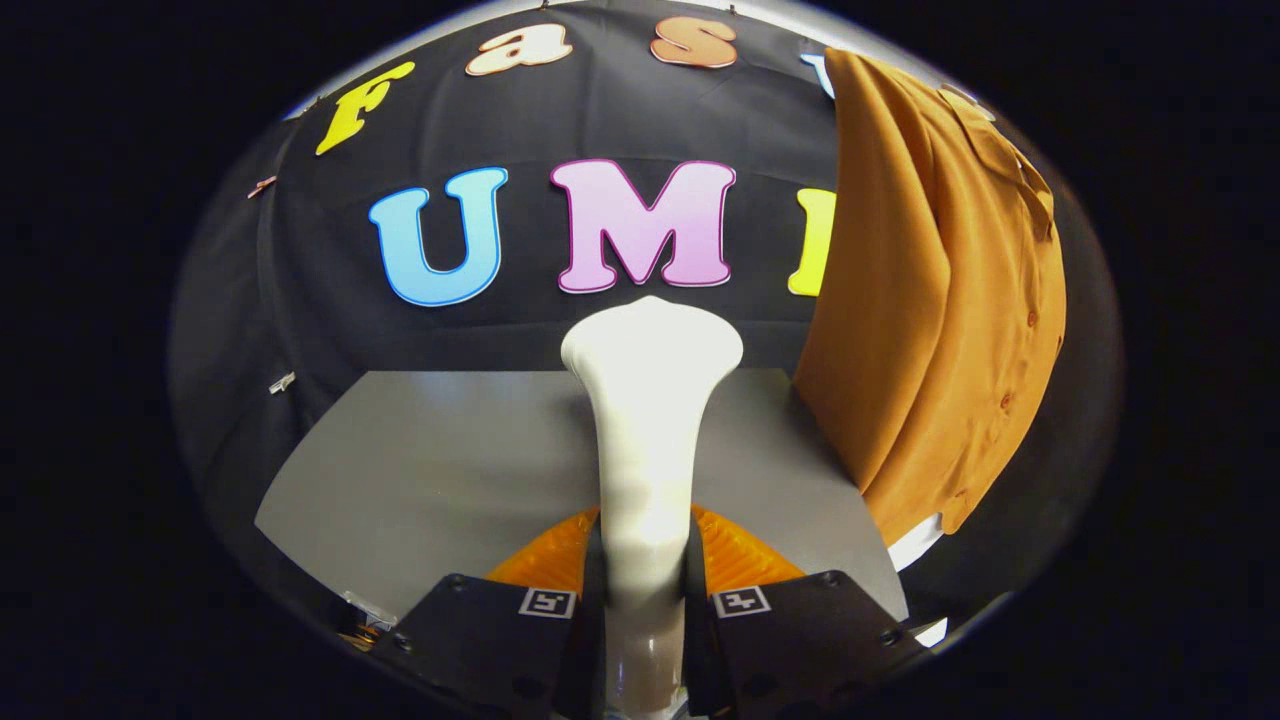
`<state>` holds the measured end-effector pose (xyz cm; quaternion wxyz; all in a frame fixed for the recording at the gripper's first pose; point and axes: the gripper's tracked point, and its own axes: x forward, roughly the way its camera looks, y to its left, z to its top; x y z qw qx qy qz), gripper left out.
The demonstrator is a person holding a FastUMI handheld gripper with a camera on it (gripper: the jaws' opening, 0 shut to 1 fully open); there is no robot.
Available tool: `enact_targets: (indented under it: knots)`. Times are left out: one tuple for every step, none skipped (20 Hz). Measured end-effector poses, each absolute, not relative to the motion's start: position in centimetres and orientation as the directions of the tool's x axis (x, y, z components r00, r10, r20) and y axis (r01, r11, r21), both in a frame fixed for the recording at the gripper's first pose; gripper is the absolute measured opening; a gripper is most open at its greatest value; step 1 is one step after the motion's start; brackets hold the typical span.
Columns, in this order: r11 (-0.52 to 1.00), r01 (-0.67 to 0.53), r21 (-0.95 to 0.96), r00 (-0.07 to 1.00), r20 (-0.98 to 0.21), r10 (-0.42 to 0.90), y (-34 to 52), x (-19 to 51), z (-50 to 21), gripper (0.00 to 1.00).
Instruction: Iron the clothes twice with a garment steamer, once on the left side and once on the right side.
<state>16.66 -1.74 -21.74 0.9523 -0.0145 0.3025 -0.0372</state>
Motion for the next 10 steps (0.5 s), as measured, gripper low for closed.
enact_targets:
  knots:
    - [0.996, 0.066, -0.058, 0.823, -0.561, -0.087, -1.7, 16.2, -21.0, 0.35]
    - [0.995, 0.074, -0.060, 0.832, -0.547, -0.094, -1.7, 15.7, -20.3, 0.35]
    - [0.995, 0.083, -0.060, 0.839, -0.535, -0.102, -1.6, 15.1, -19.7, 0.35]
    - [0.994, 0.095, -0.058, 0.844, -0.524, -0.111, -1.7, 14.5, -19.1, 0.35]
    - [0.993, 0.107, -0.055, 0.850, -0.514, -0.120, -1.7, 13.8, -18.6, 0.35]
    - [0.991, 0.120, -0.053, 0.853, -0.505, -0.130, -1.8, 12.9, -18.1, 0.35]
    - [0.990, 0.133, -0.050, 0.857, -0.496, -0.140, -1.7, 12.1, -17.7, 0.35]
    - [0.988, 0.146, -0.050, 0.860, -0.488, -0.152, -1.7, 11.3, -17.3, 0.35]
    - [0.986, 0.158, -0.051, 0.859, -0.485, -0.163, -1.6, 10.3, -17.1, 0.35]
    - [0.985, 0.166, -0.047, 0.865, -0.473, -0.168, -1.2, 9.4, -16.4, 0.35]
